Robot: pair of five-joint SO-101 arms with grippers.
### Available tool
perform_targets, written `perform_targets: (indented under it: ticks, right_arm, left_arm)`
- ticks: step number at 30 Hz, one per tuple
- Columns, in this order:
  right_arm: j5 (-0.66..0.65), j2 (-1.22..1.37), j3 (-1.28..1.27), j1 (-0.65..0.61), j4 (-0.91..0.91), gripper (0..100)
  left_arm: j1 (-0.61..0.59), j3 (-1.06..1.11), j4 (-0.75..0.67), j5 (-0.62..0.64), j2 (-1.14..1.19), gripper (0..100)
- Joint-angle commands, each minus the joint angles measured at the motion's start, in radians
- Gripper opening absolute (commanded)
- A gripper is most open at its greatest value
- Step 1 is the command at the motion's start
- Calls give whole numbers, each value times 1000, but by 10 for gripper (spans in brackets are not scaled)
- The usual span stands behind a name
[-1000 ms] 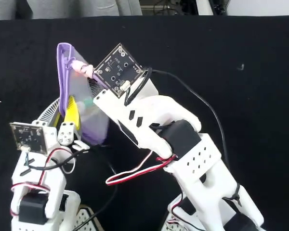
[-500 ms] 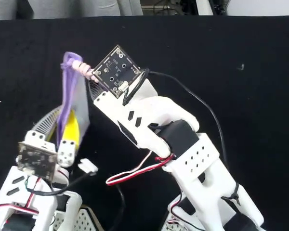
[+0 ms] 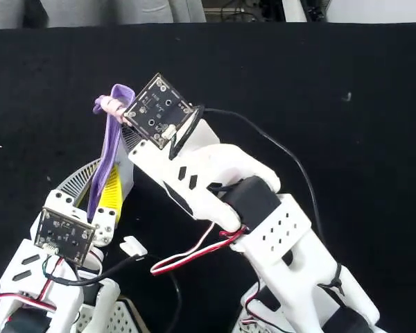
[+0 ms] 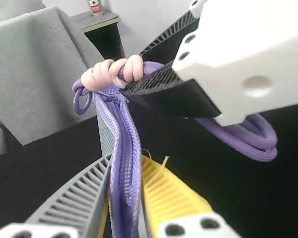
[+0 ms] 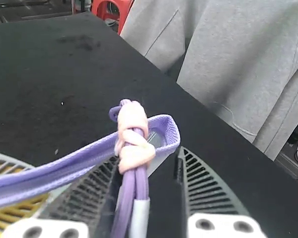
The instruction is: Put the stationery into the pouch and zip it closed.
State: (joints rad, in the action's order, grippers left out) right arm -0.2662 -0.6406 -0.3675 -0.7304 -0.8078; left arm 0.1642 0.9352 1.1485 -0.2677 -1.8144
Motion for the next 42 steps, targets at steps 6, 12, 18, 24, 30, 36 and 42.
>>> perform_targets:
  ticks: [6,12,18,24,30,36,42]
  right_arm:
    - [0,-4,4,-9,6,157]
    - [0,-1,2,-14,8,239]
    - [-2,-1,-1,-14,29,243]
    - [-5,-7,-1,-51,14,243]
    - [-89,-7,-1,-114,0,241]
    - [-84,-30,-7,-115,-2,243]
    - [-83,-33,-27,-109,0,240]
  left_arm:
    - [15,-64,0,-8,-8,27]
    - [19,-64,0,-5,-8,27]
    - [21,-64,0,-3,-8,27]
    - [21,-64,0,-2,-8,27]
    - [21,-61,0,-2,-8,27]
    - [21,-35,-3,-2,-8,27]
    - [21,-44,-9,-2,-8,27]
